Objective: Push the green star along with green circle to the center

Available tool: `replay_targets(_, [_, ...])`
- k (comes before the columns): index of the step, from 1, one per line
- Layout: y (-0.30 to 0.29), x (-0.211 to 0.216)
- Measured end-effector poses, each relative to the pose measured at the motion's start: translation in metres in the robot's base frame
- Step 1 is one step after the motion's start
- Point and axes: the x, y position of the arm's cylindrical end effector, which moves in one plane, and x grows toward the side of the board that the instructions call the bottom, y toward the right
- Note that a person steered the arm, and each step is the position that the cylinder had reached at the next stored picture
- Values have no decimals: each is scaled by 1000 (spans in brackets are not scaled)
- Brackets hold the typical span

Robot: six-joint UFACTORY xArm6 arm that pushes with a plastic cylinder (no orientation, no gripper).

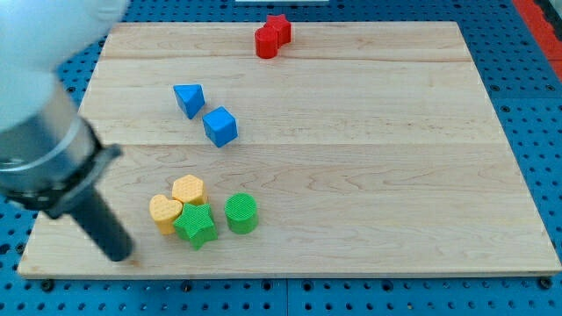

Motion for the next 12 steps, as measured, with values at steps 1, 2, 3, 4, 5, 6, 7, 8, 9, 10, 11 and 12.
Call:
replay_targets(1, [70,-9])
replay_targets(2, [133,-24])
replay_targets(3, [160,-49])
replay_targets(4, [163,-38])
replay_targets(5, [154,21])
replay_targets(6, [73,20])
replay_targets(7, [38,-2])
replay_targets(8, [109,-30])
replay_targets(9, [150,-62])
replay_targets(10, [158,-98])
replay_targets(11, [172,-40])
replay_targets(12, [101,-33])
